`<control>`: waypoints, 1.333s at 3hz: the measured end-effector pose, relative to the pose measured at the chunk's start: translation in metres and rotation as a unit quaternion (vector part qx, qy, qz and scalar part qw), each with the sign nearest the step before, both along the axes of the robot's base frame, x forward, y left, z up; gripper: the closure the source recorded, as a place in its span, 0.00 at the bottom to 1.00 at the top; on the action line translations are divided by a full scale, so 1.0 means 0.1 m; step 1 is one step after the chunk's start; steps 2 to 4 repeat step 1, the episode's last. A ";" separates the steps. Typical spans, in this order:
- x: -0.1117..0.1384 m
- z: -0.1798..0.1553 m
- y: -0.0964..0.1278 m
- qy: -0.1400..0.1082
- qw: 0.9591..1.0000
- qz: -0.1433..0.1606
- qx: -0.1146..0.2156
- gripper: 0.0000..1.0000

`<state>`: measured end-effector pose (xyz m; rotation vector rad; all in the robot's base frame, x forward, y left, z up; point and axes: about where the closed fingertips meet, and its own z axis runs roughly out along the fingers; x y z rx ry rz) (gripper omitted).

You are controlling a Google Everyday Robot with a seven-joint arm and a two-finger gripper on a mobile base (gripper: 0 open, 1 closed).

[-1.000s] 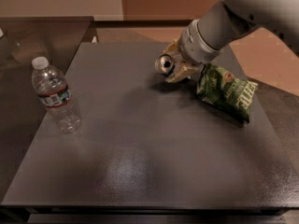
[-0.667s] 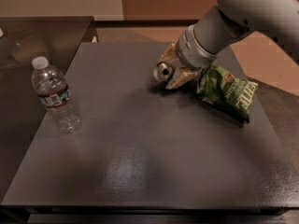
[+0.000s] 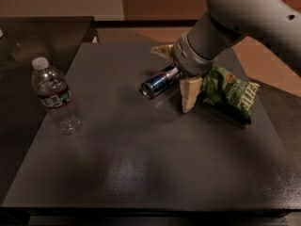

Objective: Knock redbull can over

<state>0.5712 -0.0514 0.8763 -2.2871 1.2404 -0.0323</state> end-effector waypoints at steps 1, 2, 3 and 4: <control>0.00 0.00 0.00 0.000 1.000 0.000 0.000 0.00; 0.00 0.00 0.00 0.000 1.000 0.000 0.000 0.00; 0.00 0.00 0.00 0.000 1.000 0.000 0.000 0.00; 0.00 0.00 0.00 0.000 1.000 0.000 0.000 0.00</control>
Offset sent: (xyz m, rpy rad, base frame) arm 0.0000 0.0000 0.0000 0.0000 0.0000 0.0000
